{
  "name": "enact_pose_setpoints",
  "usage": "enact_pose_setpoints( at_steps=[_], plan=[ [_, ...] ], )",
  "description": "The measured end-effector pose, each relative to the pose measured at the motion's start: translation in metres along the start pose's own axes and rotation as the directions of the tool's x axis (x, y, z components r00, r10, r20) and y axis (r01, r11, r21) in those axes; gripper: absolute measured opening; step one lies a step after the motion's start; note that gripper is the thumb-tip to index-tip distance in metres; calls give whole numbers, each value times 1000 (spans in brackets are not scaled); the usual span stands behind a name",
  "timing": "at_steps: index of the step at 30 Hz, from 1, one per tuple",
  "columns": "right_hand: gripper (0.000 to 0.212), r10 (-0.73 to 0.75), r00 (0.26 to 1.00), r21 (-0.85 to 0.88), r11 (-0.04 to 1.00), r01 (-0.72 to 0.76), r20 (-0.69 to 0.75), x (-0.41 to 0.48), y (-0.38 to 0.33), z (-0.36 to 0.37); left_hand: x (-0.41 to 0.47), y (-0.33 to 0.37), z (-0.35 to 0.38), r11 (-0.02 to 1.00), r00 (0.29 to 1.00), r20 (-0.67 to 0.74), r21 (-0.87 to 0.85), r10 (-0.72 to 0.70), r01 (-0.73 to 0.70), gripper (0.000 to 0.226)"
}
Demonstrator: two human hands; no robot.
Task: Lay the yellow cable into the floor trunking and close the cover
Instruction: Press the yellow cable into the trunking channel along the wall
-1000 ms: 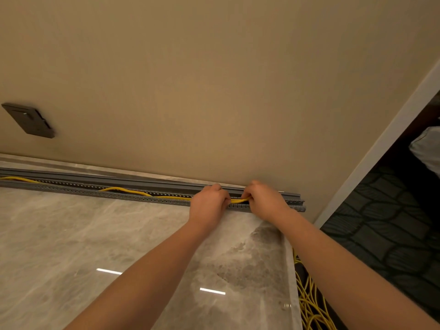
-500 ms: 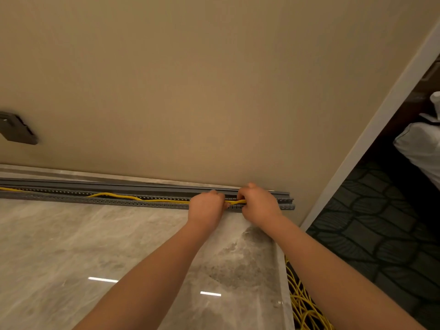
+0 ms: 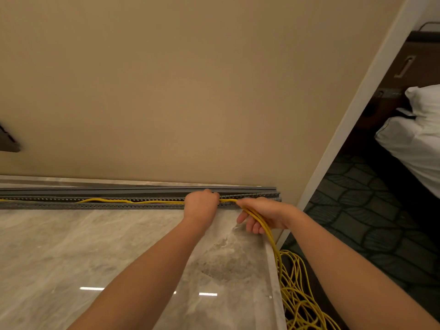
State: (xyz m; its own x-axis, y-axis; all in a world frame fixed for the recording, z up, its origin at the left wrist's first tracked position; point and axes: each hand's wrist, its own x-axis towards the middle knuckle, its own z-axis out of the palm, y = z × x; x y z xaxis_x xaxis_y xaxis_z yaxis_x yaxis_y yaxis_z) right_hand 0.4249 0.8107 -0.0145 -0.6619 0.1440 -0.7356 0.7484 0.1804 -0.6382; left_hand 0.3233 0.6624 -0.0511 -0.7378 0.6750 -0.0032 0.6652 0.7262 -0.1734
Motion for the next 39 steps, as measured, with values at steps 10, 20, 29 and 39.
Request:
enact_pose_setpoints(
  at_steps=[10,20,29,39],
  plan=[
    [39,11,1000,251,968,-8,-13,-12,16,-9,6,1,3,1000,1000,19,17,-11,11,14],
    [20,-310,850,-231,945,230,-425,4,-12,-29,4,0,2,1000,1000,4,-5,-11,11,14],
    [12,-533,698,-657,745,118,-479,23,-7,-35,-2,0,-4,1000,1000,-12,-7,14,-14,14],
    [16,-696,627,-854,512,92,-350,28,7,-32,14,19,-25,981,995,-85,-182,57,-72,22]
  ],
)
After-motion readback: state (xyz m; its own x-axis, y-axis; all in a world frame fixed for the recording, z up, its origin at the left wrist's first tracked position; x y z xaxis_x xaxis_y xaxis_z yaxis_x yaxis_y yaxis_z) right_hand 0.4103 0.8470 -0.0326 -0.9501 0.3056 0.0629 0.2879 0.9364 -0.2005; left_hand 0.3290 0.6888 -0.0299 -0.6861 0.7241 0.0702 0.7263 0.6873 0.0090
